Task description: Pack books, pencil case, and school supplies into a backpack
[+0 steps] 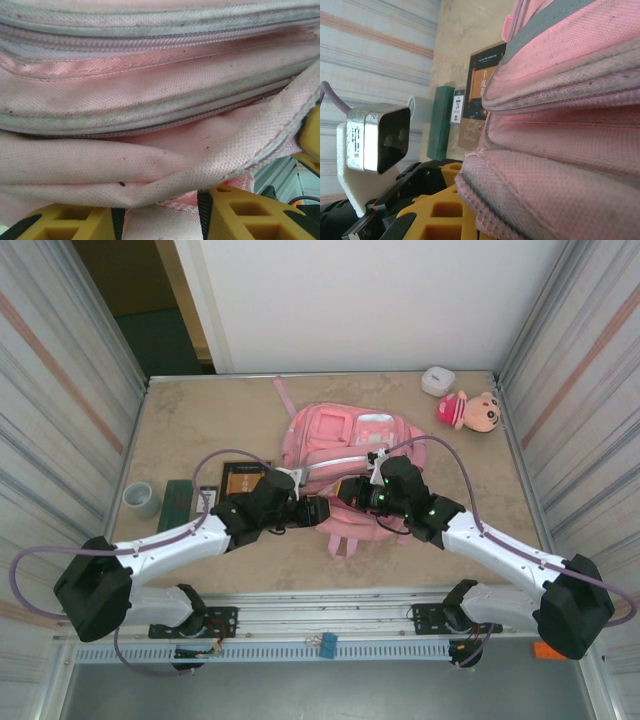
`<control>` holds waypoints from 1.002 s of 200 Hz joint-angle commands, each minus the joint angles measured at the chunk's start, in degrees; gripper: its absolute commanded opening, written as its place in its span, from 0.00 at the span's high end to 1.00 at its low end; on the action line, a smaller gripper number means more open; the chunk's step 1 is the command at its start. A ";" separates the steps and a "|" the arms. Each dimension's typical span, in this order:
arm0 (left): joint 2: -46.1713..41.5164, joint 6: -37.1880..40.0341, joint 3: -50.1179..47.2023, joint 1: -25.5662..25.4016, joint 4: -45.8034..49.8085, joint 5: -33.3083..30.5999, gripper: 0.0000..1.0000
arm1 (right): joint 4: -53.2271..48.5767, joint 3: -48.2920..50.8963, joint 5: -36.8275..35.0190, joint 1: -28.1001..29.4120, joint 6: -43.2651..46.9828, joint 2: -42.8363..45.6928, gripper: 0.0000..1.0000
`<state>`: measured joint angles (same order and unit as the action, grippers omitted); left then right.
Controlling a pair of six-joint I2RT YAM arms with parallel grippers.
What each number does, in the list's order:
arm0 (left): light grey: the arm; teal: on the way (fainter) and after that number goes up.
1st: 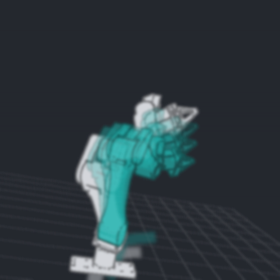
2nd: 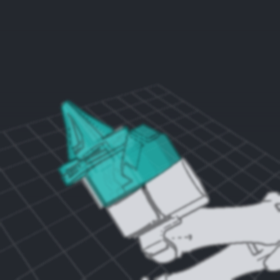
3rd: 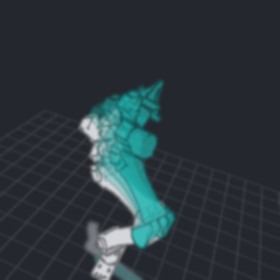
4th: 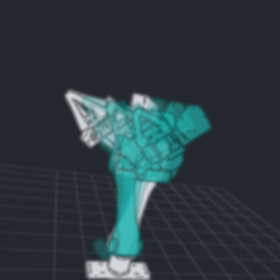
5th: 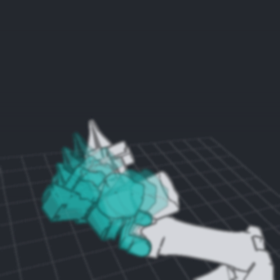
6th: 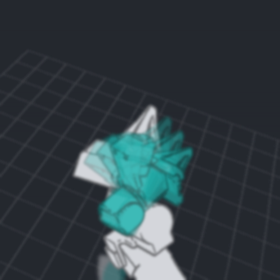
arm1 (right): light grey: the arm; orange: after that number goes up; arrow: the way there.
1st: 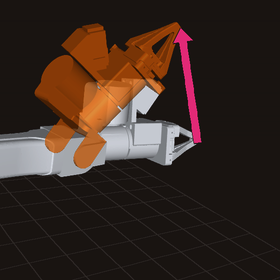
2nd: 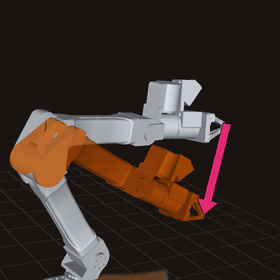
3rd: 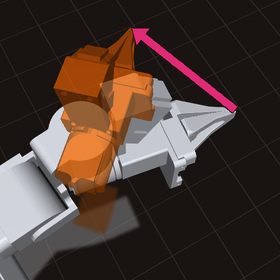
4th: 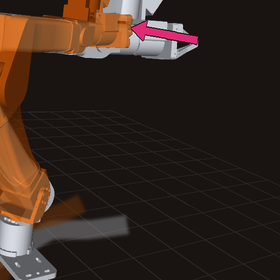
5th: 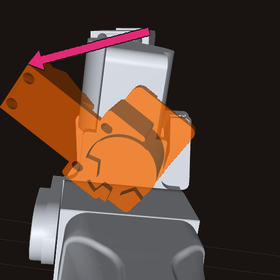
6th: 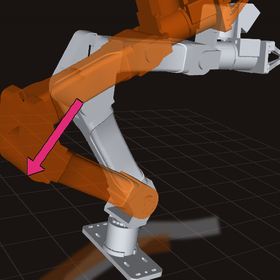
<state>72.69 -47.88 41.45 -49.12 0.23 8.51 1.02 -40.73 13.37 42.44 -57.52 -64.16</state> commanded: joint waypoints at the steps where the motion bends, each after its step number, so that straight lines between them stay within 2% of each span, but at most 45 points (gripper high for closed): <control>1: 0.78 -1.16 2.92 0.35 -0.05 -0.53 0.58 | 2.47 -2.68 3.09 1.32 2.97 0.11 0.96; 24: 1.78 -1.16 3.98 0.43 4.50 -2.92 0.64 | 0.59 -3.73 3.23 2.30 5.11 0.11 0.96; 47: 2.10 -1.67 3.64 0.76 3.60 -1.99 0.69 | -1.45 -4.36 3.89 2.54 6.85 -0.23 0.96; 100: 0.93 -4.96 2.94 3.04 -0.30 6.51 0.86 | -5.97 -3.57 1.35 2.50 10.28 -0.62 0.97; 122: 0.18 -7.26 0.92 4.66 -3.30 10.80 0.91 | -6.46 -3.46 1.23 2.27 11.17 -0.38 0.98; 149: -0.78 -8.81 -1.34 6.36 -5.33 12.80 0.94 | -6.38 -3.33 2.88 1.29 11.96 0.09 0.98; 166: -0.45 -10.31 -2.23 6.85 -8.32 14.32 0.93 | -6.29 -3.63 4.79 1.05 12.69 -0.05 0.98; 183: 0.66 -10.64 -1.59 6.88 -8.60 15.19 0.80 | -5.70 -3.74 6.27 1.16 12.68 -0.43 0.97; 200: 1.82 -10.80 -1.29 6.89 -8.73 15.43 0.76 | -4.53 -3.83 6.67 1.42 12.18 -0.71 0.97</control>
<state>73.71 -57.30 39.29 -42.72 -2.57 22.15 -5.72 -42.17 14.81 43.31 -47.29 -64.66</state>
